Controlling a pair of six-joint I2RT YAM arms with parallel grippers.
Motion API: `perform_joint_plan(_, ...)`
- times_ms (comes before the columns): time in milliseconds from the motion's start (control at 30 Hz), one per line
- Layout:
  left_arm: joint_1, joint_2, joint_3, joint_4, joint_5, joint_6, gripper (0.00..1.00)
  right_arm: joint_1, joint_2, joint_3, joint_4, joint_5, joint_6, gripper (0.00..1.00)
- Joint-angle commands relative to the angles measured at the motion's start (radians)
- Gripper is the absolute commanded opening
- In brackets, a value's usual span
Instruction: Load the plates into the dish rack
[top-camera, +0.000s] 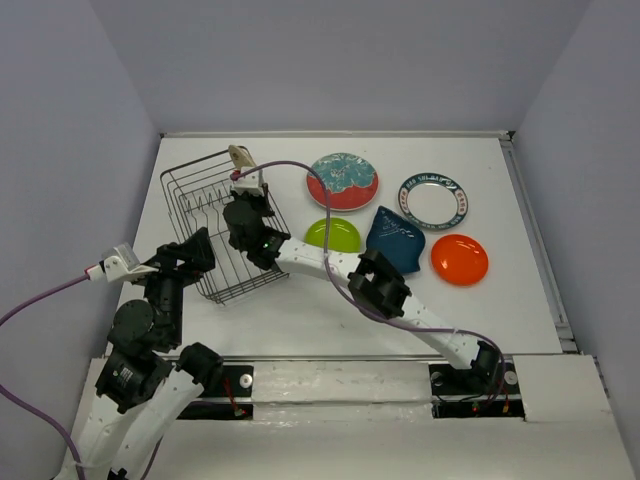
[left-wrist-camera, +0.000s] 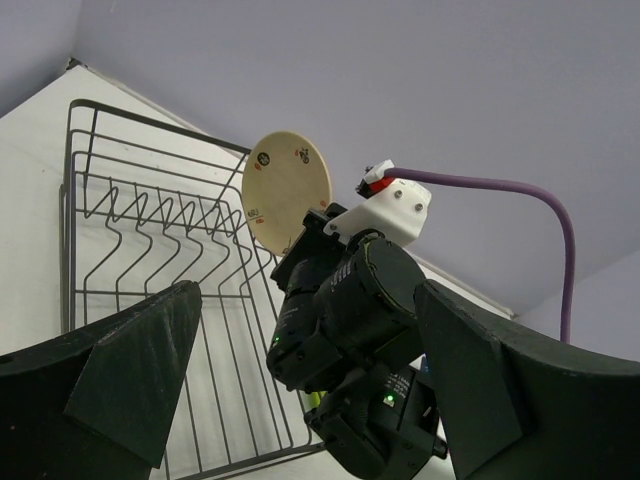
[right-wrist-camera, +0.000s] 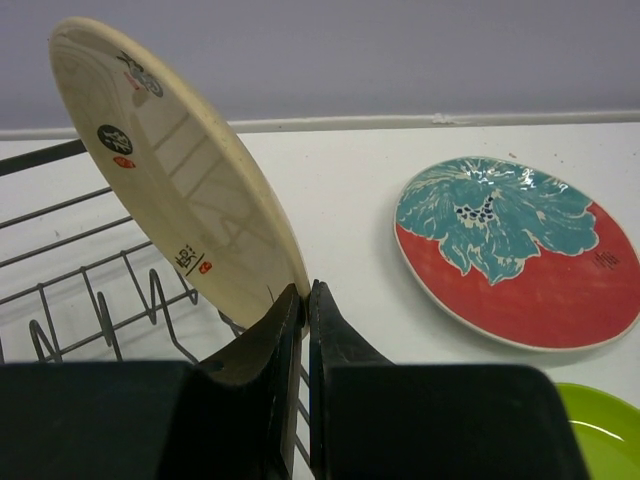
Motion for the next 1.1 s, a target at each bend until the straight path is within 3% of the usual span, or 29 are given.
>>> perform_joint_plan(0, -0.002, 0.005, 0.017, 0.053, -0.018, 0.010, 0.99, 0.043, -0.010, -0.011, -0.001, -0.023, 0.028, 0.07)
perform_joint_plan(533, 0.009, -0.007, 0.016, 0.050, -0.024, 0.010, 0.99, 0.063, -0.002, 0.052, -0.059, -0.119, -0.046, 0.07)
perform_joint_plan(1067, 0.009, -0.012, 0.016, 0.049, -0.023, 0.008, 0.99, 0.020, -0.123, 0.064, -0.131, -0.148, -0.012, 0.07)
